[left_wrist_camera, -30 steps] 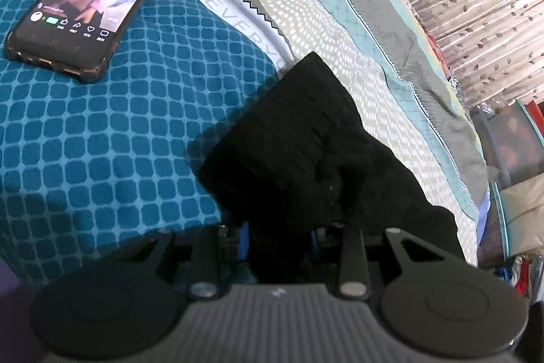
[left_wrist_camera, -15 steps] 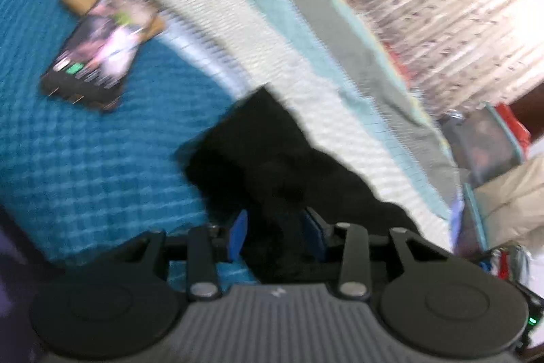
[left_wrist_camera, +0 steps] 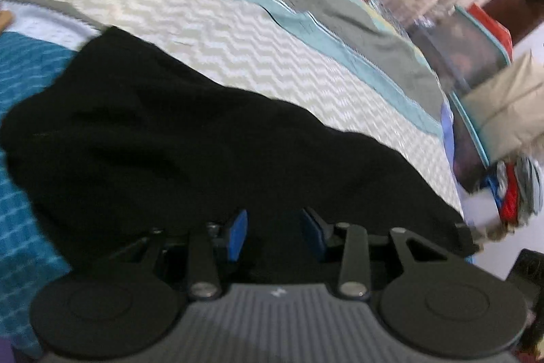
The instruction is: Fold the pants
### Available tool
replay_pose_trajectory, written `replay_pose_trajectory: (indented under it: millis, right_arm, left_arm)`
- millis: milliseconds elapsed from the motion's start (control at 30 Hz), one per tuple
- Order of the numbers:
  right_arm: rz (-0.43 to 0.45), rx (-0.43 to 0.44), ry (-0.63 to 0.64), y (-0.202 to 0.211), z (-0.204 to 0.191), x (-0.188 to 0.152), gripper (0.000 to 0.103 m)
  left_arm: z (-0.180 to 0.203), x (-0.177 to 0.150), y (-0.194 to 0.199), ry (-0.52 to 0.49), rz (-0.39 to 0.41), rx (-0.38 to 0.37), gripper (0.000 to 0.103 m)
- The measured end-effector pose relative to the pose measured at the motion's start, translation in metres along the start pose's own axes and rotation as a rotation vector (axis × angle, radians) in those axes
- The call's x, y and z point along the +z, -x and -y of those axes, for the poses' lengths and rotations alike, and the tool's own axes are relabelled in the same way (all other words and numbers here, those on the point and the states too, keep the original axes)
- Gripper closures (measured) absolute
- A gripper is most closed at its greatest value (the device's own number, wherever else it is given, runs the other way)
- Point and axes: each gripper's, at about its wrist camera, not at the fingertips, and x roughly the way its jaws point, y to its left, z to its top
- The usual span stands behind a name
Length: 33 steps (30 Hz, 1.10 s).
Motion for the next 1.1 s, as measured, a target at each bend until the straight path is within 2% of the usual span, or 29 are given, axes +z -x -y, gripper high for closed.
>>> replay_pose_trajectory:
  millis: [100,233,300,367,433,533,633,800,833,867,900,933,967,1000,1100]
  right_arm:
    - [0.152,-0.189,-0.164,0.065,0.062,-0.002,0.077]
    - [0.414,-0.415,-0.476,0.167,0.144,-0.029,0.077]
    - [0.497,-0.493,-0.589,0.206,0.173,-0.045,0.076]
    - [0.534,-0.558,-0.679,0.229,0.198,-0.058,0.072]
    - [0.555,-0.530,-0.797,0.238,0.222,-0.067,0.060]
    - [0.606,-0.379,-0.971,0.238,0.257,-0.080,0.050]
    - [0.604,-0.314,-1.071,0.228,0.287,-0.081,0.050]
    - [0.630,-0.328,-1.101,0.225,0.321,-0.047,0.050]
    - [0.629,-0.334,-1.103,0.227,0.324,-0.040,0.062]
    - [0.622,-0.332,-1.099,0.227,0.332,-0.031,0.079]
    - [0.605,-0.346,-1.086,0.230,0.331,-0.029,0.085]
    - [0.604,-0.354,-1.062,0.232,0.331,-0.022,0.086]
    - [0.624,-0.355,-1.007,0.236,0.326,-0.012,0.086]
    - [0.660,-0.346,-0.896,0.241,0.313,0.003,0.086]
    - [0.782,-0.282,-0.450,0.259,0.257,0.029,0.085]
  left_arm:
    - [0.020,0.001,-0.015,-0.038,-0.032,-0.005,0.068]
    - [0.038,-0.007,-0.039,-0.082,-0.092,0.023,0.066]
    - [0.041,-0.011,-0.051,-0.080,-0.131,0.046,0.066]
    - [0.041,-0.014,-0.060,-0.072,-0.156,0.075,0.066]
    - [0.042,-0.015,-0.064,-0.072,-0.157,0.092,0.066]
    - [0.043,-0.016,-0.064,-0.066,-0.161,0.104,0.064]
    - [0.042,-0.016,-0.065,-0.063,-0.165,0.119,0.064]
    - [0.042,-0.016,-0.064,-0.061,-0.164,0.135,0.064]
    - [0.042,-0.015,-0.064,-0.058,-0.164,0.135,0.065]
    - [0.045,-0.014,-0.068,-0.055,-0.164,0.134,0.065]
    - [0.046,-0.014,-0.069,-0.053,-0.165,0.133,0.065]
    - [0.045,-0.014,-0.069,-0.052,-0.164,0.132,0.065]
    - [0.045,-0.014,-0.068,-0.051,-0.165,0.130,0.065]
    - [0.045,-0.013,-0.069,-0.050,-0.166,0.131,0.065]
    - [0.045,-0.012,-0.070,-0.054,-0.167,0.135,0.065]
